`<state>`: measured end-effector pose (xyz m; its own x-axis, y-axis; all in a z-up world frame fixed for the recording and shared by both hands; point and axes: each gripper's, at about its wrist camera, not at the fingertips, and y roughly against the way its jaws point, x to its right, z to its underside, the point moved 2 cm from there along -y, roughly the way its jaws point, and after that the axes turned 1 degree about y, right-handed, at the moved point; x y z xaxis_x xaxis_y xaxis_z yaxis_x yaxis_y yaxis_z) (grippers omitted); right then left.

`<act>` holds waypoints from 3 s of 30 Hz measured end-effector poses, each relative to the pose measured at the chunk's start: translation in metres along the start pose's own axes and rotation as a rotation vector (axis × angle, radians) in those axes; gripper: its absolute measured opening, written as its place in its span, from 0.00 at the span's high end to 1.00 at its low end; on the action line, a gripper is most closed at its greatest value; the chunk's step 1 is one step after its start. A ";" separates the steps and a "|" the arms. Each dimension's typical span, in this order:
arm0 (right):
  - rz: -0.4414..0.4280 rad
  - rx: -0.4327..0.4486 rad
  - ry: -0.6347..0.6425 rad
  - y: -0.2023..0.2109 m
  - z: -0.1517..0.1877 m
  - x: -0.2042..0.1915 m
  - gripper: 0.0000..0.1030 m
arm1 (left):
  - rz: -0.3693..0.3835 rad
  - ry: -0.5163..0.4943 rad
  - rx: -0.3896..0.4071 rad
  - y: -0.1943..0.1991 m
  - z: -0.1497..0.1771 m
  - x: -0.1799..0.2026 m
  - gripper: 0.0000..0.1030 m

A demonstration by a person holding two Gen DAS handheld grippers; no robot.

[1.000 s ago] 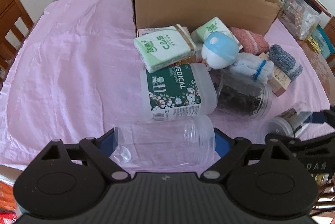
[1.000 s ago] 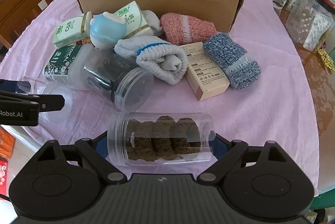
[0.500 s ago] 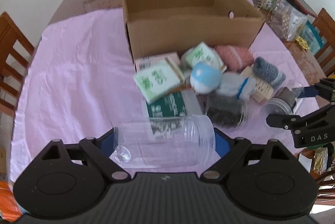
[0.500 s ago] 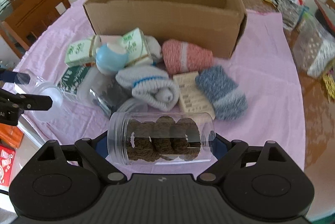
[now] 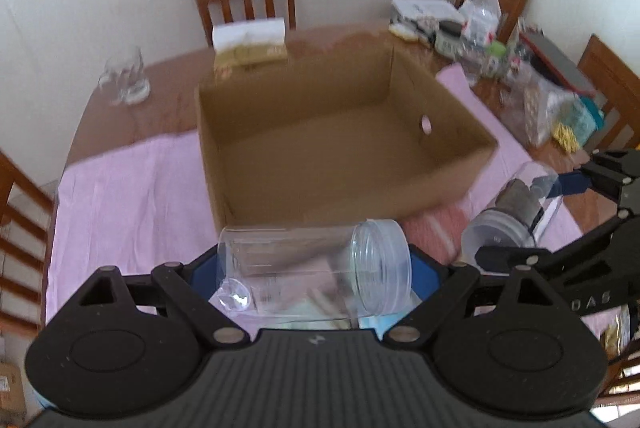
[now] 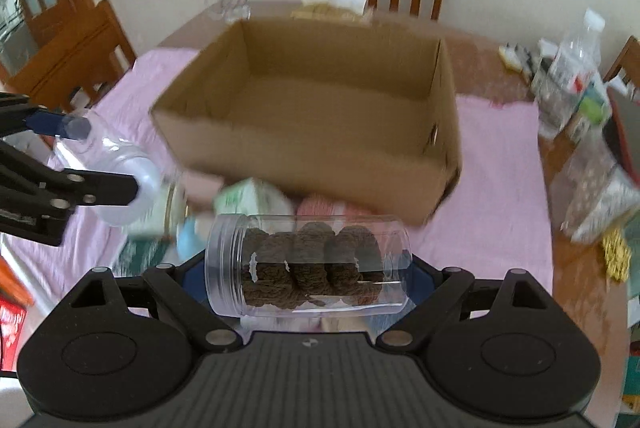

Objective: Organize objects
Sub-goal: 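Carry both jars into the cardboard box and open both tools to release, then reach left tool to the green C&S tissue pack while right tool reaches the blue-grey sock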

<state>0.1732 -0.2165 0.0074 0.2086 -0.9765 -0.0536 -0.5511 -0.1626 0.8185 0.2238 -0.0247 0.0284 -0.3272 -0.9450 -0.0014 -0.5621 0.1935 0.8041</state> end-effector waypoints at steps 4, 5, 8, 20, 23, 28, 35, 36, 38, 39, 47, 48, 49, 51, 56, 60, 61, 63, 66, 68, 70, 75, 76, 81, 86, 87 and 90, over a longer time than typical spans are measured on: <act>0.033 0.032 -0.021 -0.004 -0.033 0.007 0.08 | -0.002 0.004 0.014 -0.017 -0.030 -0.009 0.12; 0.040 0.041 -0.026 -0.006 -0.041 0.008 0.08 | 0.001 -0.002 0.015 -0.022 -0.038 -0.010 0.12; 0.054 0.062 -0.032 -0.014 -0.062 0.011 0.08 | 0.004 -0.004 0.012 -0.036 -0.057 -0.015 0.12; 0.104 -0.014 -0.048 -0.073 -0.098 0.014 0.08 | 0.010 0.048 -0.065 -0.108 -0.087 -0.039 0.12; 0.108 -0.028 -0.058 -0.080 -0.099 0.012 0.06 | 0.013 0.055 -0.090 -0.120 -0.087 -0.041 0.12; 0.117 -0.017 -0.055 -0.079 -0.100 0.011 0.00 | 0.010 0.052 -0.109 -0.133 -0.087 -0.043 0.12; 0.127 -0.015 -0.087 -0.075 -0.096 0.017 0.00 | -0.012 0.083 -0.102 -0.142 -0.097 -0.048 0.08; 0.128 -0.013 -0.091 -0.074 -0.096 0.018 0.00 | -0.007 0.094 -0.100 -0.142 -0.098 -0.049 0.08; 0.133 -0.008 -0.095 -0.072 -0.095 0.019 0.00 | 0.003 0.110 -0.098 -0.141 -0.099 -0.051 0.08; 0.134 -0.005 -0.097 -0.071 -0.095 0.020 0.00 | 0.006 0.113 -0.092 -0.139 -0.099 -0.052 0.08; 0.147 0.016 -0.101 -0.062 -0.084 0.023 0.00 | -0.007 0.074 -0.041 -0.117 -0.092 -0.048 0.08; 0.145 0.018 -0.102 -0.061 -0.082 0.024 0.00 | -0.006 0.074 -0.039 -0.114 -0.091 -0.047 0.08; 0.143 0.018 -0.102 -0.060 -0.079 0.024 0.00 | -0.006 0.073 -0.037 -0.111 -0.089 -0.046 0.08; 0.140 0.016 -0.101 -0.058 -0.074 0.024 0.00 | -0.012 0.075 -0.030 -0.105 -0.085 -0.044 0.08; 0.120 0.017 -0.087 -0.053 -0.061 0.025 0.00 | -0.036 0.109 -0.012 -0.086 -0.067 -0.041 0.08; 0.104 0.019 -0.069 -0.047 -0.048 0.029 0.00 | -0.054 0.125 0.000 -0.072 -0.050 -0.036 0.07; 0.101 0.017 -0.068 -0.047 -0.045 0.030 0.00 | -0.061 0.126 0.002 -0.070 -0.046 -0.034 0.07; 0.094 0.019 -0.066 -0.044 -0.038 0.034 0.00 | -0.069 0.128 -0.001 -0.066 -0.036 -0.029 0.07; 0.100 0.021 -0.062 -0.042 -0.027 0.037 0.00 | -0.083 0.139 -0.009 -0.061 -0.020 -0.023 0.07; 0.109 0.018 -0.057 -0.043 -0.021 0.037 0.00 | -0.096 0.146 -0.012 -0.058 -0.010 -0.019 0.07; 0.112 0.016 -0.054 -0.042 -0.014 0.038 0.00 | -0.113 0.156 -0.004 -0.055 0.001 -0.015 0.07; 0.121 0.012 -0.092 -0.041 0.006 0.042 0.00 | -0.142 0.198 -0.016 -0.051 0.030 -0.008 0.07; 0.119 0.006 -0.106 -0.041 0.011 0.044 0.00 | -0.144 0.206 -0.021 -0.050 0.036 -0.006 0.07; 0.113 -0.021 -0.160 -0.043 0.030 0.055 0.00 | -0.150 0.256 -0.050 -0.051 0.058 -0.003 0.07; 0.118 -0.031 -0.209 -0.050 0.036 0.066 0.00 | -0.159 0.305 -0.073 -0.056 0.068 -0.005 0.07; 0.116 -0.028 -0.217 -0.051 0.036 0.068 0.00 | -0.160 0.302 -0.075 -0.058 0.069 -0.005 0.07; 0.117 -0.027 -0.230 -0.058 0.035 0.070 0.00 | -0.163 0.302 -0.079 -0.061 0.070 -0.005 0.07</act>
<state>0.1914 -0.2805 -0.0637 -0.0464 -0.9954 -0.0838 -0.5382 -0.0458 0.8415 0.2064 -0.0137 -0.0622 0.0075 -0.9994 0.0330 -0.5238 0.0242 0.8515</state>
